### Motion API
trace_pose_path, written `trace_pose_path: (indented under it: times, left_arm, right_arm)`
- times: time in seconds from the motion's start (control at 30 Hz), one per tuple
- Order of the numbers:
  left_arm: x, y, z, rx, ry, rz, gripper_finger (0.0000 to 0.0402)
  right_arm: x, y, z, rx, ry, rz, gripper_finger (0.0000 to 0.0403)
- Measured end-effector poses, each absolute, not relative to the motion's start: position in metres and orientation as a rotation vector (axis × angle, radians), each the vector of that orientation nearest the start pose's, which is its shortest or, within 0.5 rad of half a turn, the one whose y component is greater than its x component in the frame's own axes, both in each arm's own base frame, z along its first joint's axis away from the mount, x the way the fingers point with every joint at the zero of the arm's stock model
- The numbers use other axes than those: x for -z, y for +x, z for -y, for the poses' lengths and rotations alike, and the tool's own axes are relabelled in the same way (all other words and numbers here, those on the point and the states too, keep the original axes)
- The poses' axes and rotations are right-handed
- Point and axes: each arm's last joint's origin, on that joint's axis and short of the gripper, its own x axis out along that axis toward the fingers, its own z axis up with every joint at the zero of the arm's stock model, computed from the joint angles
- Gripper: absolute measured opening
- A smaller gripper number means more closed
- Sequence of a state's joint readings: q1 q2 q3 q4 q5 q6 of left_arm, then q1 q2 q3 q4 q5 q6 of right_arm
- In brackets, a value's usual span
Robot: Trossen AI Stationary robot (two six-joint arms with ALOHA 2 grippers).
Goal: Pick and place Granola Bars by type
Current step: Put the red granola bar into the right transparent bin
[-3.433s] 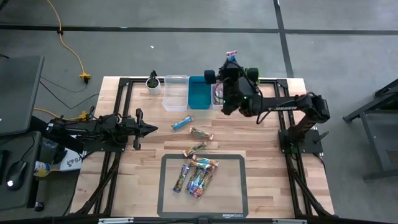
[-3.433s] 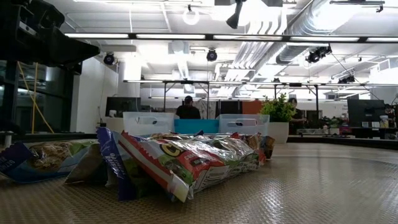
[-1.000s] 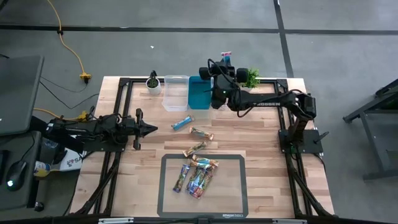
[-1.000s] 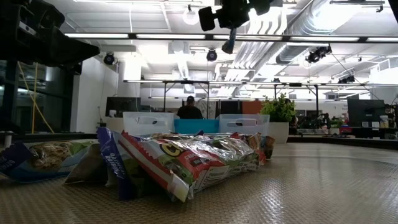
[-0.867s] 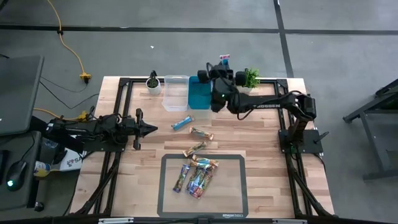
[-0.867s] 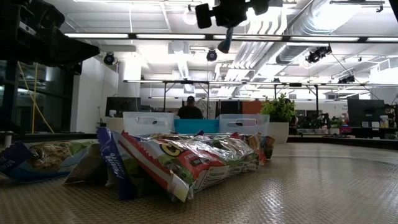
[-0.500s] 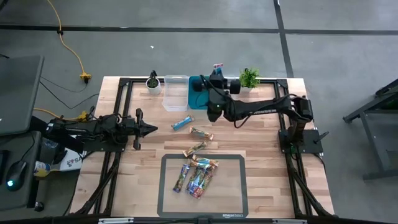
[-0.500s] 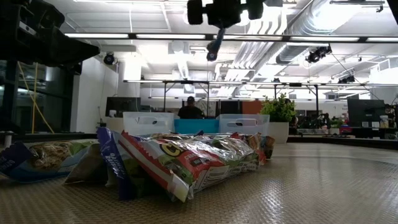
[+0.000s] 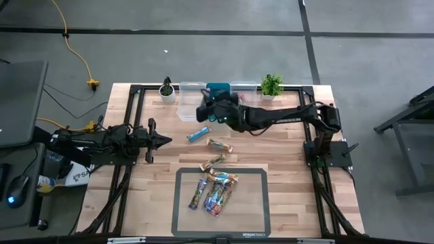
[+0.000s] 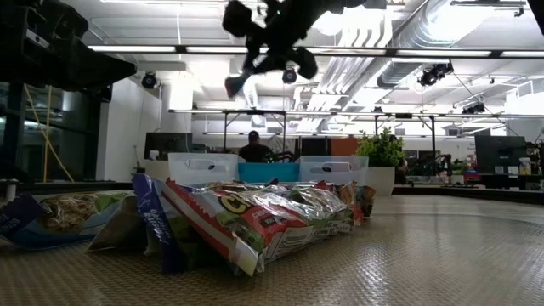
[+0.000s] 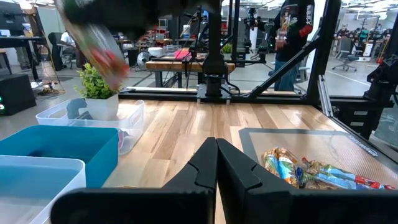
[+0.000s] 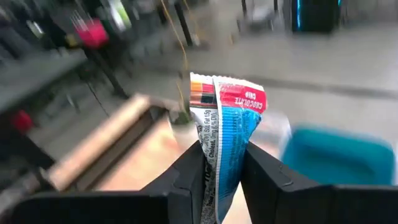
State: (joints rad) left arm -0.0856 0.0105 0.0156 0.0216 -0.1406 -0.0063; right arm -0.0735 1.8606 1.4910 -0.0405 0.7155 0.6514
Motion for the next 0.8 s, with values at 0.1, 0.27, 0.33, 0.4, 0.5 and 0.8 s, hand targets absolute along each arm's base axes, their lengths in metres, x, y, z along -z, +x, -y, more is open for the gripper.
trace_pose_path:
  times: [0.1, 0.27, 0.33, 0.4, 0.5, 0.8]
  left_arm:
    - [-0.17, 0.097, 0.004, -0.055, -0.009, 0.026, 0.0001]
    - [-0.17, 0.097, 0.004, -0.055, -0.009, 0.026, 0.0001]
    - [-0.17, 0.097, 0.004, -0.055, -0.009, 0.027, 0.0001]
    - [-0.17, 0.097, 0.004, -0.055, -0.01, 0.026, 0.0001]
    - [-0.17, 0.097, 0.004, -0.054, -0.01, 0.027, 0.0001]
    - [-0.17, 0.097, 0.004, -0.055, -0.009, 0.026, 0.0001]
  right_arm:
    - [-0.274, 0.417, 0.05, 0.911, 0.531, -0.269, 0.0078]
    - [-0.254, 0.397, 0.07, 0.969, 0.653, -0.526, 0.0078]
    - [-0.249, 0.389, 0.079, 1.0, 0.673, -0.609, 0.0078]
    - [-0.246, 0.383, 0.088, 1.024, 0.684, -0.665, 0.0078]
    - [-0.245, 0.373, 0.106, 1.037, 0.711, -0.728, 0.0078]
    - [-0.245, 0.348, 0.165, 1.073, 0.707, -0.804, 0.0078]
